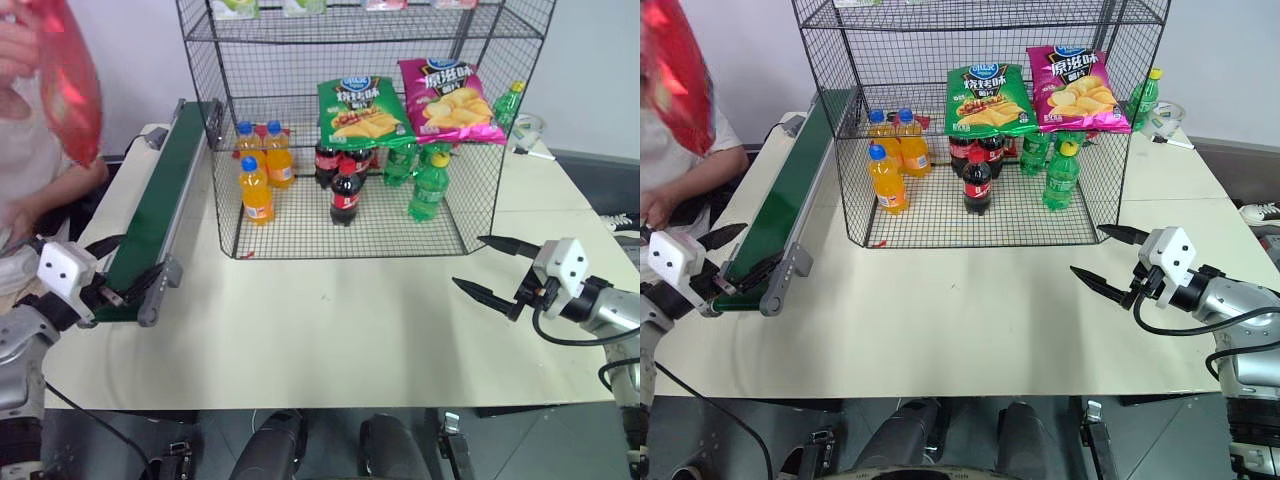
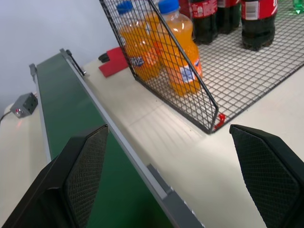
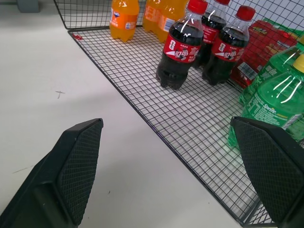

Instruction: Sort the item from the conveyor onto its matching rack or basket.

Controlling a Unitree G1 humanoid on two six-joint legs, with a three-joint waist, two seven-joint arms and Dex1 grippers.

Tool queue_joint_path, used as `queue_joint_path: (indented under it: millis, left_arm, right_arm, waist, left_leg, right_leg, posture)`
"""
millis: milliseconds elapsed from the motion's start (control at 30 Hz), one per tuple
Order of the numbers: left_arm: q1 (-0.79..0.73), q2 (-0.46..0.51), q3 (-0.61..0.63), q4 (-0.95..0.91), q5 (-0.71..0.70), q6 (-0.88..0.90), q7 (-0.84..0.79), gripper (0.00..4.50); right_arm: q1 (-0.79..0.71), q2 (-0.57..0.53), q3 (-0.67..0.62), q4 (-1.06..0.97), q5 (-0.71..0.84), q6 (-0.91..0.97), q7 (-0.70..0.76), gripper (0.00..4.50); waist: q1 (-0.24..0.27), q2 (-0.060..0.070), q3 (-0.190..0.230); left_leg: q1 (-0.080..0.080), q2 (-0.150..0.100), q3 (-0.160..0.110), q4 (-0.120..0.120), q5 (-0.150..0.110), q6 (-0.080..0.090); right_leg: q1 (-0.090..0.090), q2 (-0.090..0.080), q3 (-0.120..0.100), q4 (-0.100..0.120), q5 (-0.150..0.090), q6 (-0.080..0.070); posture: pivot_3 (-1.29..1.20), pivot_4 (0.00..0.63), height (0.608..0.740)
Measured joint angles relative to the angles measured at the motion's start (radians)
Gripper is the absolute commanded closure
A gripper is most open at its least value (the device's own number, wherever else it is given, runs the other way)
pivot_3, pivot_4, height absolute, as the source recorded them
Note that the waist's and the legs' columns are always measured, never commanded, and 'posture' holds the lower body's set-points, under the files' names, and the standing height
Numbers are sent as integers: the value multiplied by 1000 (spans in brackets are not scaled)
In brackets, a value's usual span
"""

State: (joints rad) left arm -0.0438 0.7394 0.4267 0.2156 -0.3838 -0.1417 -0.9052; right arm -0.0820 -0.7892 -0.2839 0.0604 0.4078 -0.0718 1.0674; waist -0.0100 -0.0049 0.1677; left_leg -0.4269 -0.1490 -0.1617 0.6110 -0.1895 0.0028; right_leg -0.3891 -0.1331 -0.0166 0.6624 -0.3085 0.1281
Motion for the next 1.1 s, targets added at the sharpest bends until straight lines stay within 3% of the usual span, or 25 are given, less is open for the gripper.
queue_joint_path:
  millis: [233, 767, 967, 1100]
  left_arm:
    - [6, 0, 1, -23, -57, 76, -13, 240]
    - [80, 0, 2, -22, -19, -29, -4, 240]
    - [115, 0, 33, -22, -16, -64, 25, 240]
    - [176, -19, 49, -48, 7, -111, 58, 240]
  right_arm:
    - [-1, 5, 2, -1, 0, 2, -1, 0]
    - [-11, 9, 6, -22, 41, 51, 22, 0]
    - [23, 10, 19, -182, 167, 174, 84, 0]
    - [18, 73, 127, -274, 183, 239, 75, 0]
  waist:
    - [0, 0, 0]
    - [0, 0, 0]
    - [-1, 0, 0]
    - [-2, -1, 0]
  left_leg:
    - [0, 0, 0, 0, 0, 0]
    - [0, 0, 2, 0, -1, -1]
    - [0, 1, 3, -2, -1, -1]
    - [0, 2, 5, -2, -2, -2]
  right_leg:
    - [0, 0, 0, 0, 0, 0]
    - [-1, 0, 2, 0, 0, -1]
    - [-1, 0, 3, 0, 0, -1]
    - [-2, 0, 4, -1, -1, -1]
  posture:
    - [0, 150, 740]
    - [0, 150, 740]
    - [0, 150, 740]
    - [0, 150, 740]
